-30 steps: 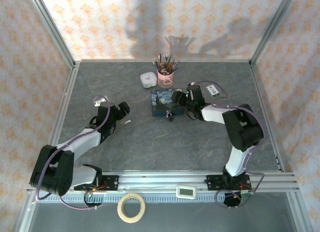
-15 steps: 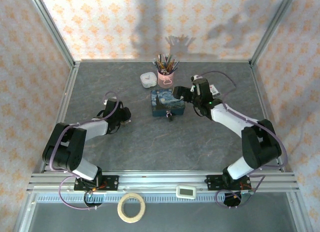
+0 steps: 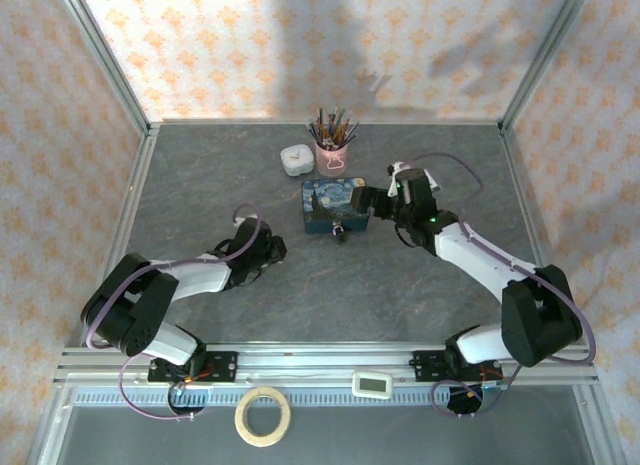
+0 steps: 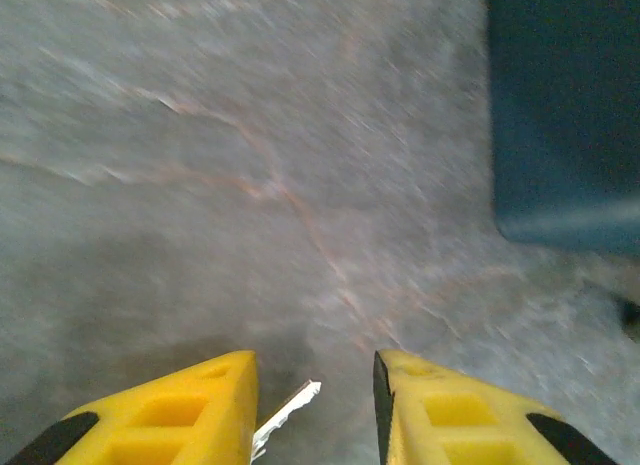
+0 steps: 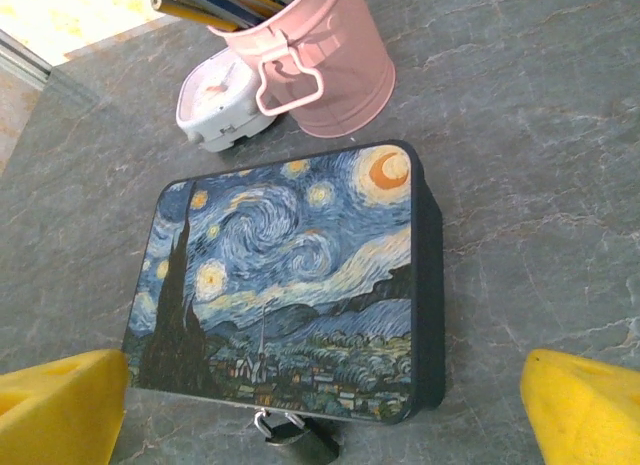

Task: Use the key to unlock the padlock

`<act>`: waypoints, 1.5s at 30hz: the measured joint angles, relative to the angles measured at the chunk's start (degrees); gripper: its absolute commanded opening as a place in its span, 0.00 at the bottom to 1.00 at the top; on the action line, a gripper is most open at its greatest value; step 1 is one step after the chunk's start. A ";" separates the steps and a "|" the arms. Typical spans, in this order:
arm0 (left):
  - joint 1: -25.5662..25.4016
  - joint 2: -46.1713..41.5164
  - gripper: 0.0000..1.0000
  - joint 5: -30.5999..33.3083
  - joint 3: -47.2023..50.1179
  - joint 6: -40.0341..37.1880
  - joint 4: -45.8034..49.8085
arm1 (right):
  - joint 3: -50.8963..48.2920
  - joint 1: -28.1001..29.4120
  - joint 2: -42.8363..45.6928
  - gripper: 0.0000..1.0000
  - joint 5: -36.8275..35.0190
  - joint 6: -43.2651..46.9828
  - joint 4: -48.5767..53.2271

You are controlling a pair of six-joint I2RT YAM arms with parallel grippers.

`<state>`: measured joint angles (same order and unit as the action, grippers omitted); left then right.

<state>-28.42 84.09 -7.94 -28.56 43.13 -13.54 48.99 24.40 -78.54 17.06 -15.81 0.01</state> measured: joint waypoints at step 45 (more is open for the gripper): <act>19.50 -21.51 0.60 1.05 7.06 7.78 -3.96 | 25.51 32.68 -34.84 0.29 -0.37 16.57 21.90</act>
<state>-8.93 62.59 -6.90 -21.50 50.92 -17.50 74.50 57.08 -113.38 16.69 0.75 21.91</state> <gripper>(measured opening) 0.594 0.327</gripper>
